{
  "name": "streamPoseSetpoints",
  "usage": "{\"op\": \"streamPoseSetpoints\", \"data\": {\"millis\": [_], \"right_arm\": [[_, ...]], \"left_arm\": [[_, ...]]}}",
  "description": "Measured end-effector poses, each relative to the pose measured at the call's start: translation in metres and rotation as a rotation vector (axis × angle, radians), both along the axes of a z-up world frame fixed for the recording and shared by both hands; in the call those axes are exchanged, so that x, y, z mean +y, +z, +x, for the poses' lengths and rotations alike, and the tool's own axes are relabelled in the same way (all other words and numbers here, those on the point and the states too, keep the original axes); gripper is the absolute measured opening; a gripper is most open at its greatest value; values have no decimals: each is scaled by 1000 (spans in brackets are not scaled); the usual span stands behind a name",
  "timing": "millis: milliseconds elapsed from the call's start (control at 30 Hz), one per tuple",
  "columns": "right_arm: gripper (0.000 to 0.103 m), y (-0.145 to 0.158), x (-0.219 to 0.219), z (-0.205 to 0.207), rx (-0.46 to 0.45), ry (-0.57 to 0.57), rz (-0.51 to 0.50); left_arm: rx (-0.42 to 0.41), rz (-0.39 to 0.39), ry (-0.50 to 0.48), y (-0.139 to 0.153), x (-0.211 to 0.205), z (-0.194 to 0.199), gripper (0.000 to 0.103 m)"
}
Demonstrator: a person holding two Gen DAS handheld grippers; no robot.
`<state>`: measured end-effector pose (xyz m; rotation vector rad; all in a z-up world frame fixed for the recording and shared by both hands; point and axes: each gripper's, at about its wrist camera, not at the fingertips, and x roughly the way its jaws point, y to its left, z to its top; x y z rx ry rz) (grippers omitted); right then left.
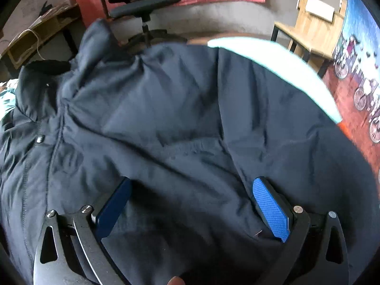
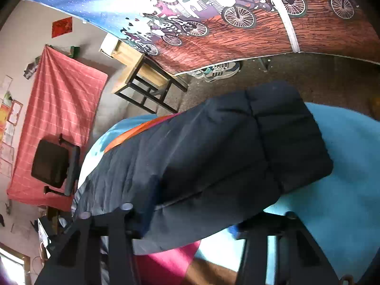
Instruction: Fold large clothes
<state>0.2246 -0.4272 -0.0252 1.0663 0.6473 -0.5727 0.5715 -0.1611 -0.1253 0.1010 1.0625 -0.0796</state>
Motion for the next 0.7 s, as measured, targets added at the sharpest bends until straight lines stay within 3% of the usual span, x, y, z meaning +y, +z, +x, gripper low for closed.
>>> {"op": "streamPoseSetpoints", "data": {"millis": [67,167,333,467,700], "right_arm": [[24,3,-2,5,4,11,-25],[13,21,0,12,-5,55,-115],[11,77,14,22,-87,136,-344],[11,134,38,49,-163,250,-514],[10,229,115,121,-252,522,-732]], "left_arm": [[11,21,-3,-9,-1,0,101],[14,32,-1,-14,2,-1,101],[-38,-51,23,10,28,-12,100],[-64,-96,46,43,74,-34,100],[-123,-79,73,92,150,-103,100]]}}
